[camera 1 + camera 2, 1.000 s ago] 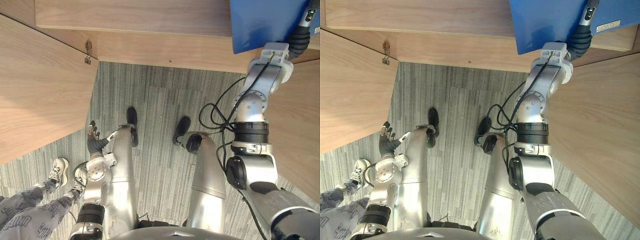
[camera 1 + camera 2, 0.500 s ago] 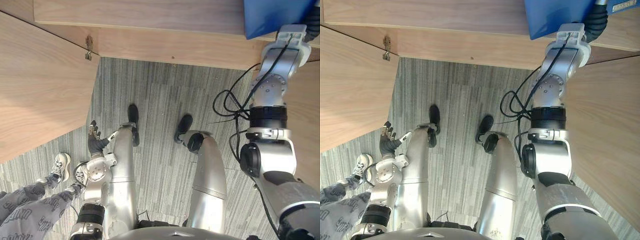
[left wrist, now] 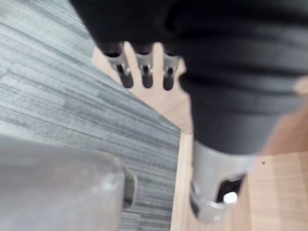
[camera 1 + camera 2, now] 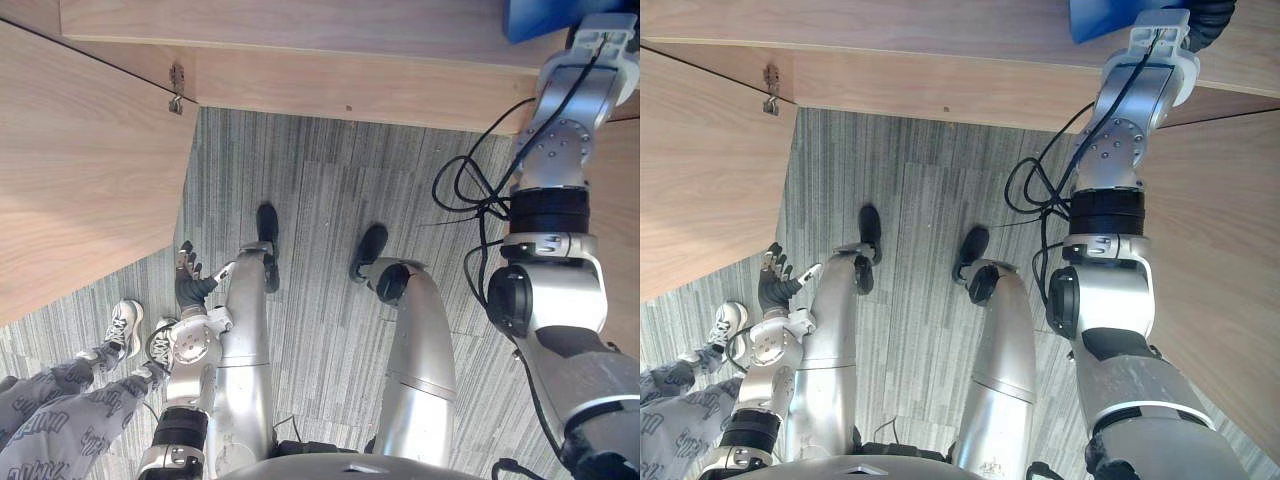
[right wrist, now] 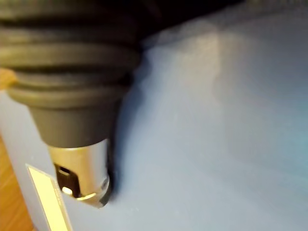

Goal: Walk over to the cabinet, pick up the folder, carry it to the office cabinet, place the folder inside the office cabinet, then close the office cabinet door

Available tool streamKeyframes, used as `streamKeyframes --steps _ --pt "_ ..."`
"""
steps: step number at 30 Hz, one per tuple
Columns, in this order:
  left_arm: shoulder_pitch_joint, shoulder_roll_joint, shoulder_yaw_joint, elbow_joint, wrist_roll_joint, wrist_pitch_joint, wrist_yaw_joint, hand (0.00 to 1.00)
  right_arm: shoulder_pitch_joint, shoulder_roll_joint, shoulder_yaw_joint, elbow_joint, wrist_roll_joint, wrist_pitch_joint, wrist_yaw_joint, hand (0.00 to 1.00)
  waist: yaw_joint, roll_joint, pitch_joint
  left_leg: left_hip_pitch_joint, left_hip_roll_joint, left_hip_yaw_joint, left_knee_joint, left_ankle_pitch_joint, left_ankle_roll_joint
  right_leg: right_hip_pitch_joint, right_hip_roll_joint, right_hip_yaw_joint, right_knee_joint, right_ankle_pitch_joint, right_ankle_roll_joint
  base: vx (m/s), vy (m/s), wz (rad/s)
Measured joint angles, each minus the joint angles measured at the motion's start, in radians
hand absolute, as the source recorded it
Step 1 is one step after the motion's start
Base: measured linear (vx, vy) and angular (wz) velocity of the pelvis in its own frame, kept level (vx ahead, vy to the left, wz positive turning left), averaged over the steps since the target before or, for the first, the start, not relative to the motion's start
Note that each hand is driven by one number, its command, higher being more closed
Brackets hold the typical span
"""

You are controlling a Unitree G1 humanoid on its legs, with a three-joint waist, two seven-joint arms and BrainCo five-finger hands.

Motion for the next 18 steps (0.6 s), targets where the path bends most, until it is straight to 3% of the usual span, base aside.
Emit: streamKeyframes --steps 15,18 --pt "-0.005 0.0 0.005 0.036 0.0 -0.008 0.017 0.0 -0.058 0.001 0.034 0.11 -0.033 0.029 -0.012 0.0 -0.01 -0.001 -0.001 0.026 0.017 0.008 -0.009 0.002 0.001 0.032 0.019 0.001 -0.04 0.023 0.003 0.01 0.014 -0.05" --pt "-0.006 0.0 0.006 0.061 0.001 -0.006 0.029 0.0 -0.05 0.002 0.042 0.147 -0.044 0.041 -0.017 0.0 -0.01 -0.01 -0.025 0.03 0.017 0.013 -0.011 0.001 0.003 0.034 0.019 0.004 -0.047 0.026 0.007 -0.01 0.019 -0.02"
